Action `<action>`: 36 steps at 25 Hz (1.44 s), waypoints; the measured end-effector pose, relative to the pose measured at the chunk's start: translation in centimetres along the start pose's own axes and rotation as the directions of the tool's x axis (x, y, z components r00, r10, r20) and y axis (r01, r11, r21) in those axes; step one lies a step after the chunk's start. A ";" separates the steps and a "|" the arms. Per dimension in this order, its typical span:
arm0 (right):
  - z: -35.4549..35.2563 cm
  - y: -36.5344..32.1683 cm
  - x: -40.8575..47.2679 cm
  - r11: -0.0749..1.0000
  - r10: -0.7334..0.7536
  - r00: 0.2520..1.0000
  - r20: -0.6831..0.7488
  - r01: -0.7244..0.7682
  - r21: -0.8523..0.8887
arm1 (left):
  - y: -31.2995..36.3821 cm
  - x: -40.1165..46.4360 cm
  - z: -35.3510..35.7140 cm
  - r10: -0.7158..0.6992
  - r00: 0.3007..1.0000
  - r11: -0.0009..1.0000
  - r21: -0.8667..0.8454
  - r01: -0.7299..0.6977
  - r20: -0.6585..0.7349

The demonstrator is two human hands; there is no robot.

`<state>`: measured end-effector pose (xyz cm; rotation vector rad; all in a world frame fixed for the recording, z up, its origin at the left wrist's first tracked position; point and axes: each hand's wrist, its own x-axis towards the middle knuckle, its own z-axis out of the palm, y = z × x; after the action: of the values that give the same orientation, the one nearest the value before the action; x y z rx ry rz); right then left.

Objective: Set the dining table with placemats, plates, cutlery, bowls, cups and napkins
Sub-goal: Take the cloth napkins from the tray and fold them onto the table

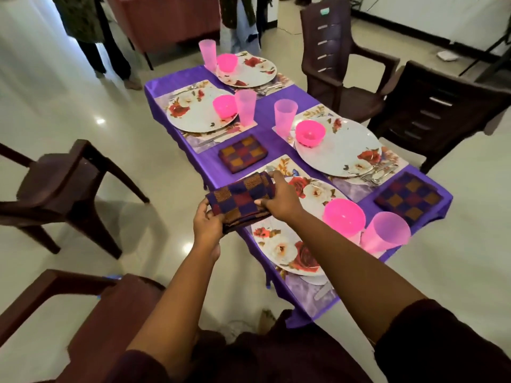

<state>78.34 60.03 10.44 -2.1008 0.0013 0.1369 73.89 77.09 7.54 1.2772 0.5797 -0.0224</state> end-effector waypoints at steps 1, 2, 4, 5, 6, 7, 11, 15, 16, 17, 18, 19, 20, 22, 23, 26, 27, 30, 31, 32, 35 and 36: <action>-0.3 0.0 0.8 1.000 0.013 1.000 -0.010 -0.013 0.005 | 0.3 0.9 0.5 -0.015 1.000 1.000 0.010 0.015 0.006; -0.5 0.2 1.7 0.999 0.038 0.999 -0.019 -0.037 0.027 | 0.5 1.9 1.0 -0.036 0.999 0.999 0.017 0.036 0.011; -1.1 -0.1 3.2 0.993 0.080 0.996 -0.042 -0.076 0.091 | 0.9 3.5 2.0 -0.080 0.996 0.997 0.004 0.080 0.045; -1.5 -0.4 4.1 0.985 0.108 0.993 -0.057 -0.099 0.138 | 1.3 4.3 2.7 -0.088 0.994 0.996 -0.009 0.089 0.070; -1.8 -0.4 5.1 0.965 0.164 0.983 -0.078 -0.144 0.221 | 1.8 4.9 3.1 -0.097 0.992 0.995 -0.016 0.098 0.082; -2.0 -0.6 5.9 0.918 0.241 0.967 -0.082 -0.199 0.344 | 2.3 5.4 3.4 -0.098 0.991 0.994 -0.031 0.101 0.091; -0.8 -1.3 8.2 0.642 0.421 0.907 0.023 -0.316 0.698 | 4.3 7.4 3.5 -0.094 0.988 0.985 -0.130 0.110 0.125; 1.3 -1.9 10.9 0.616 0.405 0.914 0.032 -0.299 0.729 | 5.6 10.8 4.4 -0.127 0.981 0.975 -0.163 0.150 0.143; 1.9 -1.9 11.8 0.615 0.412 0.911 0.005 -0.283 0.736 | 5.8 11.7 4.7 -0.126 0.979 0.975 -0.163 0.152 0.160; 2.3 -1.9 12.7 0.619 0.419 0.908 -0.022 -0.267 0.739 | 6.0 12.4 5.0 -0.124 0.975 0.974 -0.164 0.155 0.186; 2.7 -1.9 13.8 0.626 0.424 0.904 -0.047 -0.255 0.737 | 6.3 13.3 5.0 -0.122 0.970 0.974 -0.162 0.158 0.210; 3.3 -2.1 15.1 0.643 0.429 0.901 -0.071 -0.249 0.724 | 6.9 14.6 4.9 -0.123 0.966 0.974 -0.157 0.161 0.225; 3.9 -2.4 16.7 0.662 0.433 0.896 -0.099 -0.242 0.709 | 7.7 16.3 4.5 -0.122 0.966 0.977 -0.143 0.157 0.226; 5.4 -3.5 20.5 0.682 0.433 0.889 -0.152 -0.213 0.699 | 9.7 20.4 3.5 -0.113 0.975 0.984 -0.117 0.137 0.191; 6.1 -4.3 22.5 0.678 0.431 0.885 -0.174 -0.191 0.709 | 11.0 22.7 2.9 -0.116 0.980 0.984 -0.113 0.135 0.162; 9.0 -6.3 28.0 0.642 0.429 0.886 -0.175 -0.163 0.749 | 15.1 29.1 0.3 -0.109 0.986 0.985 -0.116 0.124 0.129; 10.2 -7.0 29.6 0.630 0.427 0.891 -0.156 -0.170 0.757 | 16.4 31.1 -0.8 -0.109 0.982 0.987 -0.097 0.125 0.151; 13.6 -9.3 33.6 0.613 0.416 0.900 -0.128 -0.174 0.770 | 19.1 36.1 -3.9 -0.156 0.957 0.988 0.039 0.151 0.244; 14.6 -10.1 34.6 0.610 0.415 0.901 -0.124 -0.175 0.773 | 19.8 37.4 -4.6 -0.170 0.946 0.984 0.102 0.148 0.274; 15.5 -10.7 35.8 0.606 0.412 0.904 -0.113 -0.179 0.775 | 20.7 38.8 -5.3 -0.178 0.941 0.979 0.148 0.140 0.289; 17.5 -12.6 38.8 0.588 0.417 0.907 -0.049 -0.228 0.776 | 23.0 42.6 -6.8 -0.159 0.943 0.978 0.176 0.110 0.291; 18.1 -13.2 40.3 0.577 0.423 0.906 -0.030 -0.244 0.780 | 23.9 44.1 -7.2 -0.145 0.945 0.979 0.178 0.095 0.294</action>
<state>117.39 84.51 8.72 -1.2107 0.5188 0.1089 116.74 104.12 9.18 1.3614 0.3915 -0.3707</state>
